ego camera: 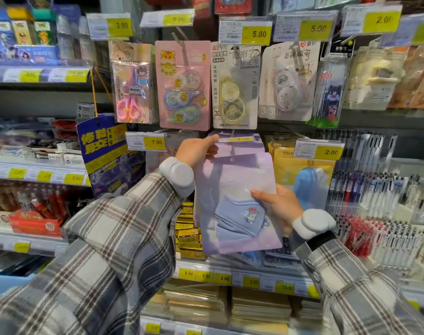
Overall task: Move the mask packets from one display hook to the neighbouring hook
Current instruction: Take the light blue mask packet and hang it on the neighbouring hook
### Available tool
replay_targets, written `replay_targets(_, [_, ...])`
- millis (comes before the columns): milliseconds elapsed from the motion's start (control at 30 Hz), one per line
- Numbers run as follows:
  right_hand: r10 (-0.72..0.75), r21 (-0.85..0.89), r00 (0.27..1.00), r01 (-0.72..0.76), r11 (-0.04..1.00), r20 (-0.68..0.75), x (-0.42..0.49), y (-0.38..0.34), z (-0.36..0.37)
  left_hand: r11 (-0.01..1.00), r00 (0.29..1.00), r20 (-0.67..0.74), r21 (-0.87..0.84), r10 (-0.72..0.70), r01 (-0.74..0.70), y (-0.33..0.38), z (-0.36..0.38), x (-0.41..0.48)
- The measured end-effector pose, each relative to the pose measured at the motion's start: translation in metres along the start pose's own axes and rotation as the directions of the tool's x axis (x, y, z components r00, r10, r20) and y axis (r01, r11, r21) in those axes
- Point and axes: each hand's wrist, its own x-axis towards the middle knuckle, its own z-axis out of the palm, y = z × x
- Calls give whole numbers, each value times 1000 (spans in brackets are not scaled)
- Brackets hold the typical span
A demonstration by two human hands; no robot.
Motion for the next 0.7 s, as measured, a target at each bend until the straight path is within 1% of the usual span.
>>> replay_targets(100, [1, 1, 999, -1, 1000, -36, 3, -1, 2, 997, 1000, 3, 76, -20, 20, -2, -2, 1])
replay_targets(167, [2, 11, 998, -1, 1000, -58, 4, -2, 3, 984, 1000, -7, 179, 11, -10, -4, -4, 2])
replay_targets(233, [-6, 5, 997, 6, 1000, -72, 5, -3, 5, 971, 999, -10, 233, 52, -49, -3, -5, 1])
replay_targets(333, [-16, 25, 998, 17, 1000, -58, 7, -7, 8, 962, 997, -4, 264, 80, -76, -2, -6, 0])
replay_targets(467, [-37, 44, 998, 39, 998, -53, 9, -10, 12, 956, 992, -42, 276, 118, -101, -6, -7, -1])
replay_targets(600, [-42, -1, 997, 42, 999, -66, 13, -11, 17, 945, 992, -42, 311, 119, -101, -6, -8, -2])
replay_targets(700, [-35, 11, 998, 36, 999, -49, 14, -10, 18, 954, 994, -24, 285, 108, -97, -3, -9, -3])
